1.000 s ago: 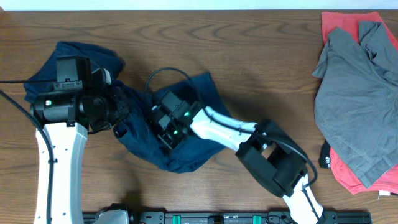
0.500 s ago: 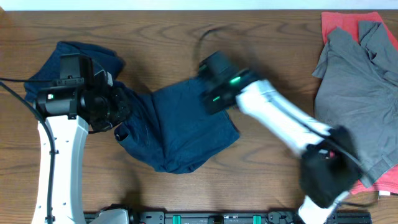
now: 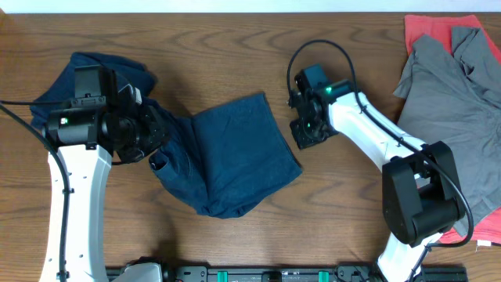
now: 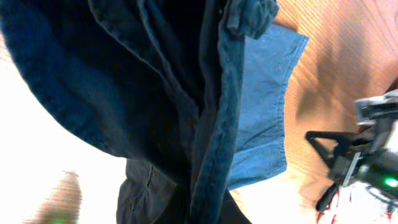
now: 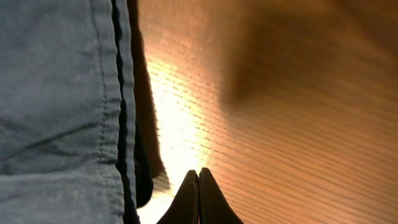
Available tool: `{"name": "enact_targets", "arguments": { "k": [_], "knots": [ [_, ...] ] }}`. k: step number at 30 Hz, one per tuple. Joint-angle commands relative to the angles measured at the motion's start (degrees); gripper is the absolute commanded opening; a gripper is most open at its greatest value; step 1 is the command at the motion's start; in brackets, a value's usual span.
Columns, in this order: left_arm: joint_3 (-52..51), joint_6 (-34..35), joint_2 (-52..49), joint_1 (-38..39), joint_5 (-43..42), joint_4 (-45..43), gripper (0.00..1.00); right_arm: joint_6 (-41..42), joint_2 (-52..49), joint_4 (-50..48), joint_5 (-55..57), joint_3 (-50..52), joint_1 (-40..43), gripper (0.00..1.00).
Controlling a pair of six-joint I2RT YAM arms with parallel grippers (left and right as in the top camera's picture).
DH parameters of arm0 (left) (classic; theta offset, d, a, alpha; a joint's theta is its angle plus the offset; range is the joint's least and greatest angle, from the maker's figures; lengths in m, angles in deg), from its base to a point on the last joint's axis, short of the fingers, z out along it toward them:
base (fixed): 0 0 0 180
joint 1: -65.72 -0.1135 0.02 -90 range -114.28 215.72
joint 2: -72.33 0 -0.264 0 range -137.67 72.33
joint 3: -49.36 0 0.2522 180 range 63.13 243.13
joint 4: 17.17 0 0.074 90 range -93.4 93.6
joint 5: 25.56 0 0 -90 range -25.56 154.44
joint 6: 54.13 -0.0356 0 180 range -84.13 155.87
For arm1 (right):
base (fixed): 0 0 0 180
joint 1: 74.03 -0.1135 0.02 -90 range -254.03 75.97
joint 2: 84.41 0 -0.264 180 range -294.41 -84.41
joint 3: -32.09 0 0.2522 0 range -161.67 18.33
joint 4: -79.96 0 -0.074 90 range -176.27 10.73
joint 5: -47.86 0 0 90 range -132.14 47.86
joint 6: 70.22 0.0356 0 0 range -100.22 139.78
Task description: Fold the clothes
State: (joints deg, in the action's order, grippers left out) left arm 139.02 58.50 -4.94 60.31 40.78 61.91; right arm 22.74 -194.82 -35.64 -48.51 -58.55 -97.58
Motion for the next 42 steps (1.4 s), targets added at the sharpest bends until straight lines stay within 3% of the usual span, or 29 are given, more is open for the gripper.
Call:
{"name": "enact_targets", "arguments": {
  "k": [1,12,28,42],
  "knots": [
    [1.2,2.6,-0.2,0.1,-1.0,-0.9,0.06,-1.3,-0.5,-1.9,-3.2,2.9,-1.6,0.01],
    [1.2,8.6,-0.5,7.5,-0.5,-6.5,0.06,3.3,-0.5,-12.3,-6.3,11.9,-7.4,0.01],
    [1.2,25.0,-10.6,21.8,0.8,-19.0,0.06,5.6,-0.5,-12.0,-5.4,12.1,-8.8,0.01],
    [1.2,26.4,-13.2,24.5,1.7,-22.6,0.06,6.4,-0.5,-11.3,-5.5,12.1,-8.8,0.01]
  ]
}}
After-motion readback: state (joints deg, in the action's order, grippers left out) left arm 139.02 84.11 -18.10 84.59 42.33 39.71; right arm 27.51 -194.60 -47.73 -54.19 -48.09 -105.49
